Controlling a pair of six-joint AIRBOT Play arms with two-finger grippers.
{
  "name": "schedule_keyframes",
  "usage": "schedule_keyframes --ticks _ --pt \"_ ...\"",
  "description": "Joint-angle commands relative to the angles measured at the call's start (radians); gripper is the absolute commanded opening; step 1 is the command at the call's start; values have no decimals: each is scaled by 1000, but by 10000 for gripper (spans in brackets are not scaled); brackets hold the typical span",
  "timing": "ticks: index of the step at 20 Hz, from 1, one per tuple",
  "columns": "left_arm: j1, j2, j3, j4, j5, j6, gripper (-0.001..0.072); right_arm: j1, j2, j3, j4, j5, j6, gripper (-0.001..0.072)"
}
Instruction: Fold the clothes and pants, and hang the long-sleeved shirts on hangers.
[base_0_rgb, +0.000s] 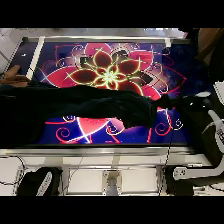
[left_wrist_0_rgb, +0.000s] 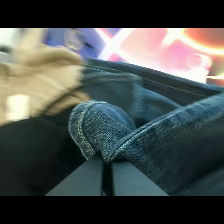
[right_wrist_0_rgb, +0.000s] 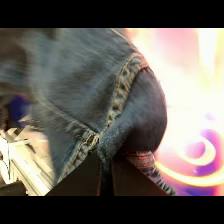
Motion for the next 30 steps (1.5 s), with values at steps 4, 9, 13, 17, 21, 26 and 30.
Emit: schedule_keyframes --ticks 4,9,13,17,21,26,30 --pt "1 -2 198 134 4 0 12 -60 311 322 -3 136 117 52" --pt "1 0 261 134 17 0 12 -59 609 561 -271 150 276 51" --pt "1 -64 261 122 54 0 12 -59 688 623 -383 194 354 49" --pt "4 -291 261 137 259 0 11 -59 570 549 -392 173 370 49" --pt "32 -592 274 137 528 -93 12 -58 307 478 -390 -27 372 50" --pt "27 -977 498 126 671 -130 12 -2 -31 478 -320 -375 379 51" --pt "3 -1157 624 126 616 -229 477 87 -198 481 -250 -509 379 487"
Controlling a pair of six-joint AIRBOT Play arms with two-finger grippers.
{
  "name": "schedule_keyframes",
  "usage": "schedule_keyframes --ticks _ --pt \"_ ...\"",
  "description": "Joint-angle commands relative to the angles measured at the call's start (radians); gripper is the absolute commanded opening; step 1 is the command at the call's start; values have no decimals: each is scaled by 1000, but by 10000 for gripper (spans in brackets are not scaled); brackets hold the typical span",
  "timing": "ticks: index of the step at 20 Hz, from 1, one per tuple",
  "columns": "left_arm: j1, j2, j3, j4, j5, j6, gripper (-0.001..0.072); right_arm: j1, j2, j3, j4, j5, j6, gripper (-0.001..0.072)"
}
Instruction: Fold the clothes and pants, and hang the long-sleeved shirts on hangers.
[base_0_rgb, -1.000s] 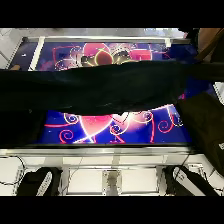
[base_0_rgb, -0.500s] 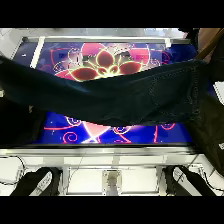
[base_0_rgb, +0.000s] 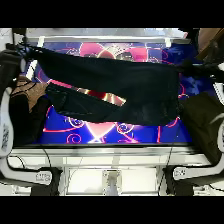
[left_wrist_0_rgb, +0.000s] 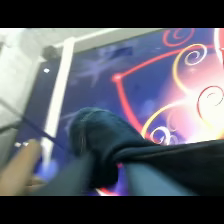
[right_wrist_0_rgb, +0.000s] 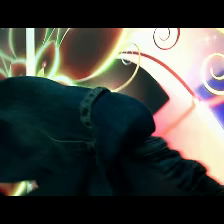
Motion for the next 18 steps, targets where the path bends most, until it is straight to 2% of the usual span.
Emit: schedule_keyframes --ticks 1,4,6,8,9,10,11,13,15,18 --pt "-19 -126 83 -3 -48 -66 548 55 -127 0 52 -127 2 483" --pt "1 -40 83 4 -253 -66 549 18 -75 25 35 -24 1 478" --pt "42 48 82 4 -472 -51 549 -36 10 31 -10 88 1 449" --pt "83 105 79 -80 -681 -44 546 -86 111 31 -92 210 1 449" --pt "98 120 72 -162 -745 -3 534 -105 161 31 -123 256 1 449" --pt "102 121 64 -233 -779 47 479 -117 198 31 -135 281 0 450" --pt "101 114 52 -303 -791 94 479 -122 233 31 -138 298 -5 450" --pt "61 72 37 -456 -904 244 480 -123 279 31 -144 309 -11 451" --pt "-9 11 37 -454 -1011 272 515 -123 301 31 -143 314 -11 452" --pt "-129 -76 37 -388 -1003 272 520 -123 301 28 -145 329 -33 452"
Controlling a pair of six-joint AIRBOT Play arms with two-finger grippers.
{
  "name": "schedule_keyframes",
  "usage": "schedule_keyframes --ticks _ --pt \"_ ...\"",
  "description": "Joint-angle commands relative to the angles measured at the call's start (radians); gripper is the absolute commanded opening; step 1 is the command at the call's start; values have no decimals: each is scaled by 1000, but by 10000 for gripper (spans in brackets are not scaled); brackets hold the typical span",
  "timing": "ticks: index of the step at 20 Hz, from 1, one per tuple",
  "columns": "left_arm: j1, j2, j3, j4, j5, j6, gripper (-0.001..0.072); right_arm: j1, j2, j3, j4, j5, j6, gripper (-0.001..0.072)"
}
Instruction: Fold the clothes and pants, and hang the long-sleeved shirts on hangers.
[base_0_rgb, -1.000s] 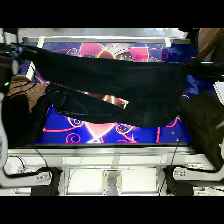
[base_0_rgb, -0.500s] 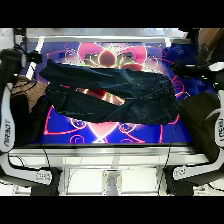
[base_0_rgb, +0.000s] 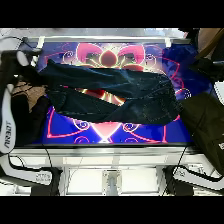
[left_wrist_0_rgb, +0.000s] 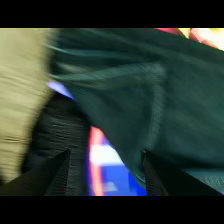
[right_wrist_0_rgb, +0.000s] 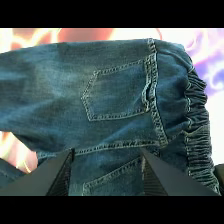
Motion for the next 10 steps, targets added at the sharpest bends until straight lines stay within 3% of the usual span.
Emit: schedule_keyframes --ticks 1,3,7,9,10 --pt "-133 -92 -3 61 -71 44 520 -4 21 -5 -13 34 -21 452" --pt "-213 -142 -3 266 -62 -29 521 -4 21 -6 -14 34 -40 452" --pt "-275 -229 -3 336 -60 -146 520 -4 21 -6 -20 35 -90 452" --pt "-269 -262 -3 426 -60 -264 519 -4 21 -6 -24 48 -117 452" --pt "-263 -272 -3 425 -61 -270 518 -4 21 -6 -29 51 -127 452"
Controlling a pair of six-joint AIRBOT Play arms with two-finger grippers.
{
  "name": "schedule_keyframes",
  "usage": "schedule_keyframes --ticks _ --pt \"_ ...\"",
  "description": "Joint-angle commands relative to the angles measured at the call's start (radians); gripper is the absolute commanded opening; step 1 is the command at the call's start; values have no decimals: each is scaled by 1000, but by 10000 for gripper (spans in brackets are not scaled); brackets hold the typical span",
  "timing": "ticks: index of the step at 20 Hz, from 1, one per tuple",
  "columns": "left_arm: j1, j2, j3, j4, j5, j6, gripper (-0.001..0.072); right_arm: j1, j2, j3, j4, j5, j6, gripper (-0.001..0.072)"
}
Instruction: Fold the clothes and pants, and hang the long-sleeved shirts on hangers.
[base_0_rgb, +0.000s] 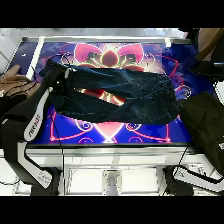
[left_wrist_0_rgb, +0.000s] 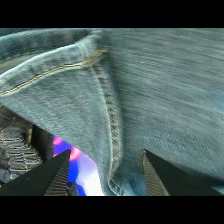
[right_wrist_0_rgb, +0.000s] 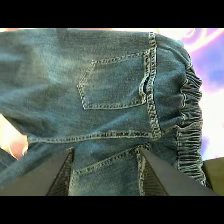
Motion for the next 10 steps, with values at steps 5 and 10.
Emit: schedule_keyframes --ticks 5,10 --pt "7 -77 0 113 -10 -126 508 -1 1 0 -19 10 -38 452" --pt "42 -105 0 110 -27 -126 424 -1 1 0 -19 10 -37 452"
